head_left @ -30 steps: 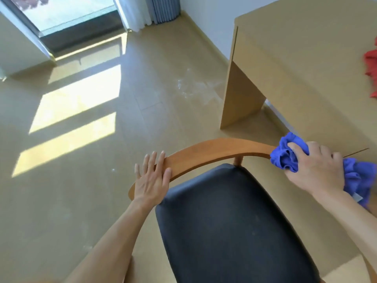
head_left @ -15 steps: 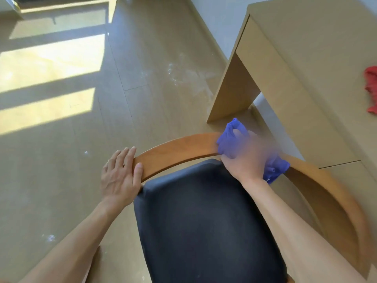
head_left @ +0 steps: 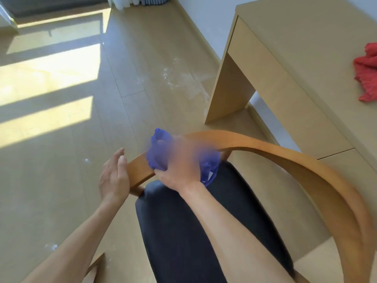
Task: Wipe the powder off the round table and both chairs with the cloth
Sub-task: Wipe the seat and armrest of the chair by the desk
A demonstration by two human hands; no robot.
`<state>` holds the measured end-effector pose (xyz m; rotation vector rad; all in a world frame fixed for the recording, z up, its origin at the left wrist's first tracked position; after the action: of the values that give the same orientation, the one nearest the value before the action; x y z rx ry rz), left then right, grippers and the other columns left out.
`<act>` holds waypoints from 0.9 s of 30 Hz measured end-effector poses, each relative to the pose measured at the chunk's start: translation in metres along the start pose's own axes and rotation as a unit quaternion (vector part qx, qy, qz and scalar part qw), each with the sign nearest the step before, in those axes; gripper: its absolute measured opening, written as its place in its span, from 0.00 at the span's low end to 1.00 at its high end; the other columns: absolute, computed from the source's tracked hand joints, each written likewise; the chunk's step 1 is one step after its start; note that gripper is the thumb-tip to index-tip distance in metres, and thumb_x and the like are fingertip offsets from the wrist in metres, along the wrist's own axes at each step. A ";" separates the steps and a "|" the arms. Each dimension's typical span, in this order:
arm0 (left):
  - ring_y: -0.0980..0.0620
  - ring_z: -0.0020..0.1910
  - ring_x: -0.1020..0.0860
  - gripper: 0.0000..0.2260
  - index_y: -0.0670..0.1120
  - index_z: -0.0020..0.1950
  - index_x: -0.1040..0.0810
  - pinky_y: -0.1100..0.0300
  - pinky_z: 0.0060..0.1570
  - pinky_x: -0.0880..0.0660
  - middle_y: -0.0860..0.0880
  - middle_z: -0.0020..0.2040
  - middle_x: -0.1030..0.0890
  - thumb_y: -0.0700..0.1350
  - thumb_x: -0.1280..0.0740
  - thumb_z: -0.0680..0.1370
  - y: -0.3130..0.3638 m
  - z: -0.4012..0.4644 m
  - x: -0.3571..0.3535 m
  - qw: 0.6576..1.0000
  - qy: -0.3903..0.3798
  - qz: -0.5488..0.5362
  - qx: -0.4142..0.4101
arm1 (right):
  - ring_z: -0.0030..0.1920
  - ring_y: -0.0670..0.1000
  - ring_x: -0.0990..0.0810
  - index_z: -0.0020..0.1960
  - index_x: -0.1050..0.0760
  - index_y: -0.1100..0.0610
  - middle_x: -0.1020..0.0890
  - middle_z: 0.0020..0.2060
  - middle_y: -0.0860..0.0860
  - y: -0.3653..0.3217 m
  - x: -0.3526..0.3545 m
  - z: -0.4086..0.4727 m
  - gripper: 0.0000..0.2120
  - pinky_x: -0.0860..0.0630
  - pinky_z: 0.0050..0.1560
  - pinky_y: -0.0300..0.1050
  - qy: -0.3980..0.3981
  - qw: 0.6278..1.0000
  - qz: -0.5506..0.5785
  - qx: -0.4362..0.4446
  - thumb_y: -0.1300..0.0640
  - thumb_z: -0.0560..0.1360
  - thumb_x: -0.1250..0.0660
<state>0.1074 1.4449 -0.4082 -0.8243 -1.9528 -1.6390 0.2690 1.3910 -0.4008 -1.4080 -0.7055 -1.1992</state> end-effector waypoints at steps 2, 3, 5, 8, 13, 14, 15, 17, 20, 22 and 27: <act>0.49 0.63 0.28 0.25 0.58 0.67 0.29 0.47 0.65 0.34 0.55 0.64 0.24 0.61 0.53 0.74 0.000 0.003 0.001 0.995 0.001 -0.079 0.057 | 0.66 0.59 0.30 0.64 0.26 0.50 0.26 0.63 0.56 -0.028 -0.013 -0.007 0.32 0.37 0.65 0.61 -0.017 0.999 0.008 0.047 0.41 0.62 0.29; 0.48 0.61 0.26 0.25 0.61 0.65 0.28 0.45 0.64 0.31 0.55 0.62 0.23 0.62 0.53 0.73 -0.001 0.004 0.001 0.990 0.003 -0.110 0.084 | 0.66 0.59 0.31 0.63 0.26 0.50 0.26 0.63 0.56 -0.039 -0.018 -0.010 0.32 0.38 0.65 0.61 -0.021 0.997 0.012 0.070 0.40 0.62 0.28; 0.46 0.58 0.24 0.24 0.63 0.61 0.26 0.42 0.60 0.29 0.52 0.58 0.21 0.65 0.53 0.71 -0.003 0.004 0.002 0.986 0.005 -0.129 0.103 | 0.66 0.59 0.31 0.63 0.25 0.50 0.26 0.63 0.55 -0.047 -0.022 -0.014 0.31 0.38 0.65 0.61 -0.023 0.994 0.012 0.103 0.40 0.63 0.28; 0.47 0.62 0.26 0.26 0.63 0.64 0.28 0.43 0.64 0.32 0.51 0.62 0.23 0.65 0.54 0.72 -0.002 0.004 0.001 0.991 -0.009 -0.098 0.085 | 0.65 0.59 0.28 0.61 0.23 0.50 0.24 0.61 0.55 -0.033 -0.019 -0.010 0.25 0.34 0.63 0.61 -0.009 0.990 0.001 0.140 0.41 0.67 0.37; 0.50 0.69 0.34 0.20 0.53 0.71 0.32 0.49 0.67 0.38 0.49 0.68 0.28 0.54 0.52 0.82 0.002 -0.001 0.000 0.999 -0.011 0.042 0.027 | 0.64 0.61 0.27 0.60 0.23 0.52 0.24 0.61 0.56 0.044 0.012 0.005 0.27 0.32 0.61 0.61 0.015 0.997 -0.022 0.068 0.47 0.62 0.34; 0.51 0.69 0.35 0.19 0.53 0.71 0.33 0.49 0.67 0.39 0.50 0.69 0.29 0.53 0.52 0.83 0.002 -0.001 0.000 0.998 -0.010 0.049 0.025 | 0.64 0.60 0.27 0.60 0.24 0.52 0.24 0.61 0.56 0.069 0.022 0.005 0.26 0.32 0.61 0.60 0.020 0.998 -0.033 0.041 0.47 0.63 0.36; 0.51 0.70 0.35 0.19 0.53 0.71 0.33 0.50 0.68 0.39 0.50 0.69 0.29 0.52 0.52 0.83 0.001 0.000 0.000 0.998 -0.010 0.049 0.029 | 0.64 0.60 0.27 0.61 0.24 0.52 0.24 0.60 0.55 0.092 0.033 0.005 0.26 0.33 0.61 0.59 0.025 0.999 -0.045 0.014 0.47 0.64 0.38; 0.52 0.70 0.35 0.19 0.53 0.71 0.32 0.51 0.68 0.40 0.51 0.69 0.29 0.52 0.52 0.83 -0.001 0.002 0.000 0.999 -0.012 0.036 0.034 | 0.63 0.60 0.28 0.60 0.24 0.53 0.24 0.60 0.55 0.135 0.055 0.003 0.25 0.34 0.61 0.57 0.033 0.995 -0.062 -0.064 0.45 0.66 0.40; 0.54 0.70 0.35 0.19 0.54 0.71 0.33 0.54 0.68 0.40 0.54 0.69 0.29 0.53 0.52 0.83 -0.001 0.001 0.000 1.000 -0.013 0.019 0.021 | 0.56 0.64 0.28 0.50 0.23 0.60 0.24 0.54 0.60 0.167 0.077 0.002 0.26 0.33 0.58 0.60 0.036 0.965 -0.089 -0.243 0.41 0.66 0.44; 0.55 0.69 0.34 0.23 0.55 0.71 0.33 0.53 0.67 0.40 0.55 0.69 0.28 0.56 0.54 0.80 -0.002 0.001 0.000 1.000 -0.014 0.013 0.018 | 0.51 0.66 0.27 0.46 0.24 0.62 0.24 0.51 0.62 0.162 0.075 0.007 0.29 0.32 0.56 0.60 0.060 0.951 -0.088 -0.292 0.39 0.65 0.48; 0.58 0.66 0.32 0.24 0.60 0.69 0.33 0.52 0.67 0.38 0.60 0.67 0.27 0.60 0.55 0.77 0.000 0.002 0.005 0.996 -0.014 -0.076 0.043 | 0.55 0.64 0.24 0.55 0.22 0.58 0.23 0.55 0.59 0.068 0.025 0.021 0.24 0.30 0.55 0.58 0.105 0.981 -0.031 -0.161 0.43 0.68 0.39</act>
<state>0.1041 1.4475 -0.4047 -0.6843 -2.1347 -1.6223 0.3448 1.3906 -0.3990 -1.4996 -0.4223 -1.5375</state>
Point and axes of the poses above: each hand's wrist, its own z-axis towards the middle knuckle, its own x-axis out of the back of the hand, y = z × x, the point moved 1 cm from there along z, towards the middle knuckle
